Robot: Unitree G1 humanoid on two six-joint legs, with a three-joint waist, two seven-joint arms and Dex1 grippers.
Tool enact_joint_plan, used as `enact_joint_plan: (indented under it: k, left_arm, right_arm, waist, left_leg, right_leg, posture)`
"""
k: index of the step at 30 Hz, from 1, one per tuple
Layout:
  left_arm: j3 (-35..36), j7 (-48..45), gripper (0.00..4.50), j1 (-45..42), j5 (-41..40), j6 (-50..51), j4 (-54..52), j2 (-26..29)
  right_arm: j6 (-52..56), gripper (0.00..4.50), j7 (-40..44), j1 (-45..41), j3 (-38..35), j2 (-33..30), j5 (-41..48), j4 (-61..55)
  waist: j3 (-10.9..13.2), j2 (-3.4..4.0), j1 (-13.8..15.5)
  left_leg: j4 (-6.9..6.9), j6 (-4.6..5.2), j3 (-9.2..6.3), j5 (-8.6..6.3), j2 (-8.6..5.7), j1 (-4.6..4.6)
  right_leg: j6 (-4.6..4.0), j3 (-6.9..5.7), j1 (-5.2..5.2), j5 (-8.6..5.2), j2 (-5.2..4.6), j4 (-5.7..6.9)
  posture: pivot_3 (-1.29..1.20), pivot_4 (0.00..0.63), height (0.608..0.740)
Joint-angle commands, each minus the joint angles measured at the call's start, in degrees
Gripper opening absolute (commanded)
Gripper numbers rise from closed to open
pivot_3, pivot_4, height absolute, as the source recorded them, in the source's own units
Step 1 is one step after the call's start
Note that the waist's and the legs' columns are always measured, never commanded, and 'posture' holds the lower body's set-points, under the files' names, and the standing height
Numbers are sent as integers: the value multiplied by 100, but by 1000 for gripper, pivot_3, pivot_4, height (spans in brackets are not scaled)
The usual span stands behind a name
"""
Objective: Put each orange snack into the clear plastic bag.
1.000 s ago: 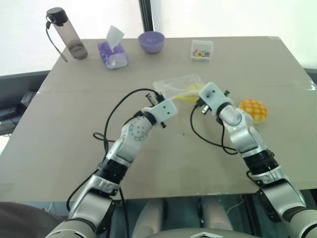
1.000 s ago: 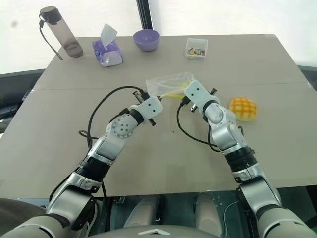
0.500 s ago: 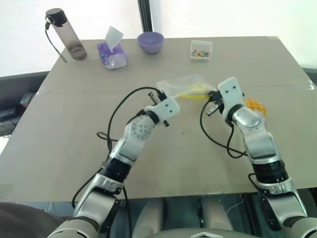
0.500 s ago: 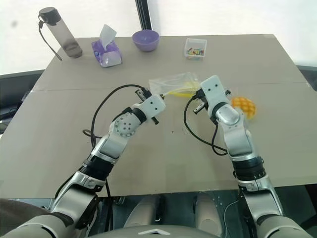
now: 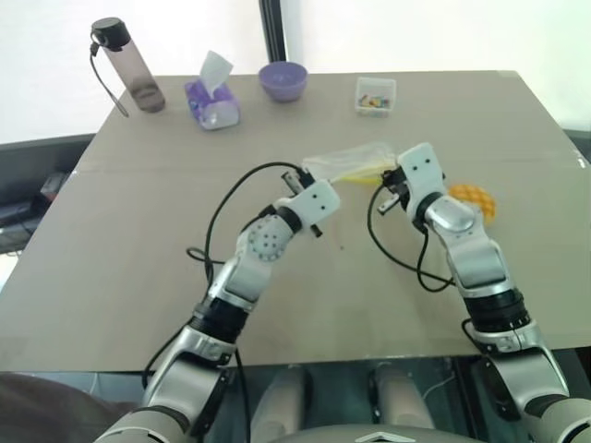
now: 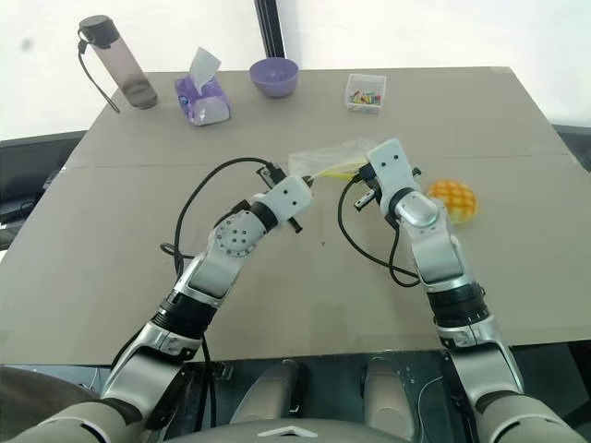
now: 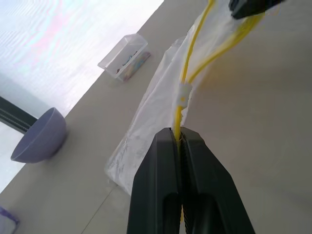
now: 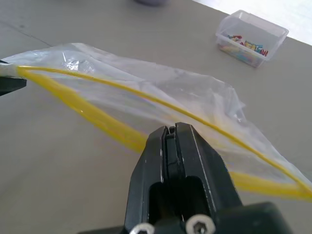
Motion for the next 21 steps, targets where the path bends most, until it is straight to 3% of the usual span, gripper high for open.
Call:
enact_joint_plan:
  k: [1, 6, 9, 11, 13, 17, 21]
  left_arm:
    - [-46, -251, 0, 83, -149, -197, -462, 7]
    - [-38, -392, 0, 137, -271, -302, -687, -54]
    - [-22, -376, 0, 134, -235, -262, -650, -48]
    - [17, -300, 0, 127, -171, -184, -609, -28]
    - [74, -214, 0, 119, -124, -38, -584, -36]
    - [102, -167, 0, 135, -120, 138, -600, -63]
    - [142, -79, 0, 150, -79, 298, -542, -72]
  right_arm:
    - [-373, 102, -136, -310, -40, 51, 78, 306]
    - [-1135, 102, -235, -528, 347, -101, -290, 1131]
    - [-1807, 897, -458, -620, 736, -426, -846, 1522]
    - [-2306, 2059, -550, -624, 964, -651, -1142, 1641]
    - [-2736, 2627, -581, -595, 1136, -853, -1382, 1660]
    - [-3152, 4449, -696, -567, 1150, -985, -1545, 1685]
    - [-3364, 4449, -758, -532, 1094, -1117, -1708, 1572]
  waist:
    - [0, 0, -7]
    - [0, 0, -9]
    - [0, 0, 1]
    - [0, 0, 3]
    - [0, 0, -2]
    - [0, 0, -21]
    - [0, 0, -5]
  left_leg:
    - [0, 0, 0, 0, 0, 2]
    - [1, 0, -2, 0, 0, 4]
    - [1, 0, 1, 0, 0, 3]
    - [1, 0, 3, 0, -1, 2]
    - [1, 0, 3, 0, -1, 2]
    - [0, 0, 3, 0, -1, 4]
    - [1, 0, 2, 0, 0, 3]
  right_leg:
    - [0, 2, 0, 0, 0, 2]
    - [0, 5, 0, 0, 1, 4]
    - [0, 4, 0, 0, 1, 3]
    - [0, 4, -1, 0, 0, 2]
    - [0, 5, -1, 0, 0, 2]
    - [0, 5, -1, 0, 1, 3]
    - [0, 5, 0, 0, 1, 3]
  posture:
    - [0, 150, 740]
    - [0, 150, 740]
    - [0, 150, 740]
    - [0, 150, 740]
    - [0, 150, 740]
    - [0, 150, 740]
    - [0, 150, 740]
